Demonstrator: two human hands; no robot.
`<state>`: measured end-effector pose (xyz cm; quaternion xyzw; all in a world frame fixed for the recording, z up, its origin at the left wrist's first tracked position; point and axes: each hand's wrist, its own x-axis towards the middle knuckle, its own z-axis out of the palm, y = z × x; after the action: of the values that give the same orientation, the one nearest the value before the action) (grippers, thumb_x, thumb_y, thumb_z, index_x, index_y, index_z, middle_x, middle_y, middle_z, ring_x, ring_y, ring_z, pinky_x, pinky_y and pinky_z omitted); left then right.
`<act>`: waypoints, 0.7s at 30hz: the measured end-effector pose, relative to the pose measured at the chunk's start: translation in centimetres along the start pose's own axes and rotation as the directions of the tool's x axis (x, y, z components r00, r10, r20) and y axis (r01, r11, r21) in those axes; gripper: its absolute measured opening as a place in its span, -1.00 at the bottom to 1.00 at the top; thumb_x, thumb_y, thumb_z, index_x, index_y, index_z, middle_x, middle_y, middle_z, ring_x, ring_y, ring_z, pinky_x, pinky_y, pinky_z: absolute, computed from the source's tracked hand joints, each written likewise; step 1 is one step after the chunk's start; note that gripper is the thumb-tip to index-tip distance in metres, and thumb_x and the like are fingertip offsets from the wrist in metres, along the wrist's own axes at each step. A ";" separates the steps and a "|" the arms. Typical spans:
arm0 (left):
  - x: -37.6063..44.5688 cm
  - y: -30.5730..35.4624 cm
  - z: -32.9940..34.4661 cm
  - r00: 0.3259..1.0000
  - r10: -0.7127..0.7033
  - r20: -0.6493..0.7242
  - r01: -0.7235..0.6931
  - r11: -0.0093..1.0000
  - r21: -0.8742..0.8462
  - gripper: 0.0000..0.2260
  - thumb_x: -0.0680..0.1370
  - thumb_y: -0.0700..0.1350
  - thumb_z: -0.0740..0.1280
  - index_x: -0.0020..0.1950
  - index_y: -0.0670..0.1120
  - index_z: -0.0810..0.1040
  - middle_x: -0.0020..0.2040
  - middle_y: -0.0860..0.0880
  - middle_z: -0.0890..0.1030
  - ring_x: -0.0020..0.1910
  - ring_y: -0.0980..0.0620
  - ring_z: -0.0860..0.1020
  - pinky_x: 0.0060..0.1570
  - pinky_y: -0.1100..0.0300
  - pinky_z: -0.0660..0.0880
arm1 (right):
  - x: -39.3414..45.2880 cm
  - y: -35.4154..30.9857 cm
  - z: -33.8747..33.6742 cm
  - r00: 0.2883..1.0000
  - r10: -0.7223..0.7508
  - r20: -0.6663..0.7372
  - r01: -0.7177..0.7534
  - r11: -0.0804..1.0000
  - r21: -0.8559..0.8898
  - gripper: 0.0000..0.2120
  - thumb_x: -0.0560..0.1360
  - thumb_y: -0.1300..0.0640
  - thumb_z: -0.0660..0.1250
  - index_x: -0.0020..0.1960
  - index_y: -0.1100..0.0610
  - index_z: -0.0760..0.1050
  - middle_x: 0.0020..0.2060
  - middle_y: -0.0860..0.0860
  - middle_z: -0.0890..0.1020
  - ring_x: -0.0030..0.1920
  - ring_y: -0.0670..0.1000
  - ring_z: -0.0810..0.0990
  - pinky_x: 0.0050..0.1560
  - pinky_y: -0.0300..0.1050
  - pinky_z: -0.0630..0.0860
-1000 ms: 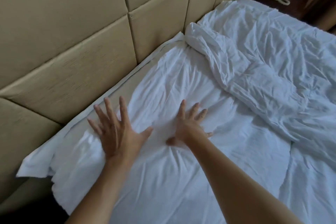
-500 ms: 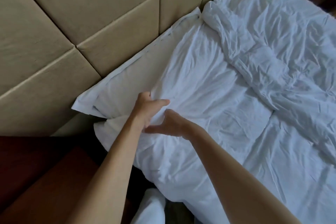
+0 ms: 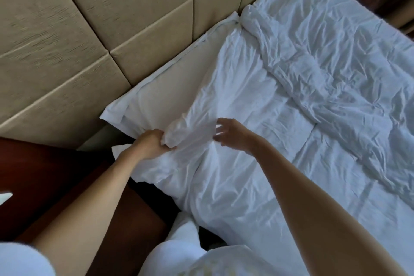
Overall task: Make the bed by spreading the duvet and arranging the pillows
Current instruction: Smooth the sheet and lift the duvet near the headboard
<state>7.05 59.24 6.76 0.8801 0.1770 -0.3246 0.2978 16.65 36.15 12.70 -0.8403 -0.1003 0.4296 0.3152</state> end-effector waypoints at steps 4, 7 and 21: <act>-2.9 2.0 1.4 0.972 -0.120 -0.202 0.013 0.886 -0.464 -0.81 0.45 -0.13 0.45 -0.27 -0.21 0.55 -0.28 -0.11 0.62 -0.20 -0.12 0.62 -0.27 0.19 0.46 | -3.1 -1.1 1.3 0.963 0.019 0.267 0.112 0.878 -0.465 0.15 0.42 -0.10 0.50 0.56 -0.09 -0.39 0.59 0.07 -0.18 0.57 0.18 0.01 0.49 0.17 0.16; -6.1 6.7 2.0 0.953 -0.237 -0.188 0.035 0.703 -0.711 -0.93 0.46 -0.17 0.41 -0.19 -0.13 0.56 -0.21 -0.14 0.66 -0.22 -0.11 0.64 -0.23 0.09 0.55 | -5.9 -2.1 4.7 0.938 -0.141 0.317 0.219 0.949 -0.227 0.22 0.35 -0.13 0.55 0.57 -0.07 -0.38 0.59 -0.02 -0.12 0.58 0.05 -0.08 0.54 0.15 0.08; -16.8 12.1 6.1 0.929 0.307 -0.205 -0.369 0.779 -0.507 -0.54 0.33 0.21 0.49 0.14 0.04 0.55 0.09 0.07 0.62 0.09 0.09 0.58 0.07 0.21 0.52 | -14.2 4.6 6.7 0.924 0.064 -0.377 0.204 0.753 0.626 -0.80 0.44 0.08 0.38 -0.06 0.20 0.65 -0.15 0.15 0.71 -0.13 0.10 0.69 -0.05 0.06 0.63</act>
<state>-1.86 44.13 19.36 0.7951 0.1162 -0.1535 0.5752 2.25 29.28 16.30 -0.7383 0.0865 0.2559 0.6180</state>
